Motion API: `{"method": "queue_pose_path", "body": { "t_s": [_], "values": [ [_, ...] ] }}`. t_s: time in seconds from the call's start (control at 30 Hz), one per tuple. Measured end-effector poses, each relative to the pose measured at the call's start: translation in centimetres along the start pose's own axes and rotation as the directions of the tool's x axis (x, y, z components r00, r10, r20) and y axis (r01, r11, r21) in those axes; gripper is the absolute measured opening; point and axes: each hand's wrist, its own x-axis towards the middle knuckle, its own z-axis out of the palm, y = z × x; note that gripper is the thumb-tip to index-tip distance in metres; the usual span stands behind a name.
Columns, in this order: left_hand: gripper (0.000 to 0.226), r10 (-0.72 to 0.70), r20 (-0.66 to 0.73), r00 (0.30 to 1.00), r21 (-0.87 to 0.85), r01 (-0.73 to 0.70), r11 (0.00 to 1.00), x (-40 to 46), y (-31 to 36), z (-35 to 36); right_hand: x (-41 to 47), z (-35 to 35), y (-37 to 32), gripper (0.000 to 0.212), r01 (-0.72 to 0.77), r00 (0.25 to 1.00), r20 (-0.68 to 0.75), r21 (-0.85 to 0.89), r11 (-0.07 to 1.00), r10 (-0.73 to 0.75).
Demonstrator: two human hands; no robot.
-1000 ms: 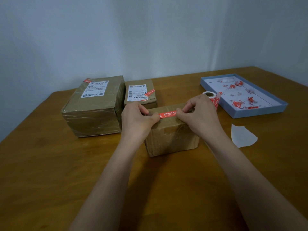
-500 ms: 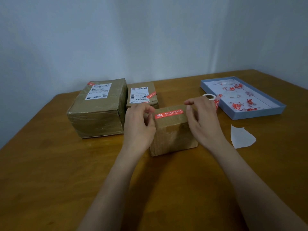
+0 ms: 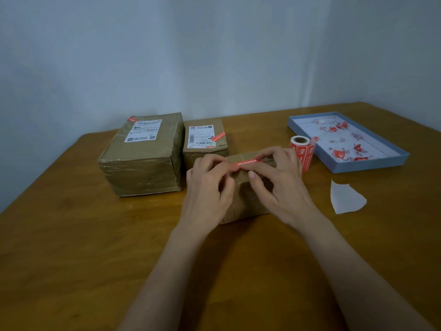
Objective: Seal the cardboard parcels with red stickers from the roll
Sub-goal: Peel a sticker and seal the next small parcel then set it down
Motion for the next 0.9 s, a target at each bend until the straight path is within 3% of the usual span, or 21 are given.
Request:
{"method": "queue_pose_path", "body": {
  "t_s": [0.27, 0.6, 0.77, 0.9],
  "values": [
    [0.037, -0.021, -0.026, 0.999, -0.005, 0.021, 1.000, -0.2, -0.4, 0.7, 0.2, -0.1, 0.2, 0.035, 0.011, 0.999, -0.030, -0.035, 0.999, -0.012],
    [0.013, -0.125, -0.014, 0.992, -0.227, 0.118, 0.967, -0.3, -0.9, 1.3, 0.3, -0.4, 0.6, 0.047, -0.075, 0.996, -0.055, -0.042, 0.996, 0.073],
    [0.014, -0.129, -0.002, 0.992, -0.238, 0.125, 0.963, -0.3, -0.9, 1.3, 0.4, -0.9, 1.0, 0.038, -0.125, 0.987, -0.109, -0.035, 0.992, 0.121],
    [0.017, -0.140, -0.002, 0.990, -0.239, 0.135, 0.962, -0.2, -0.8, 1.2, 0.6, -0.9, 1.5, 0.044, -0.137, 0.983, -0.126, -0.035, 0.990, 0.132]
  ]
}}
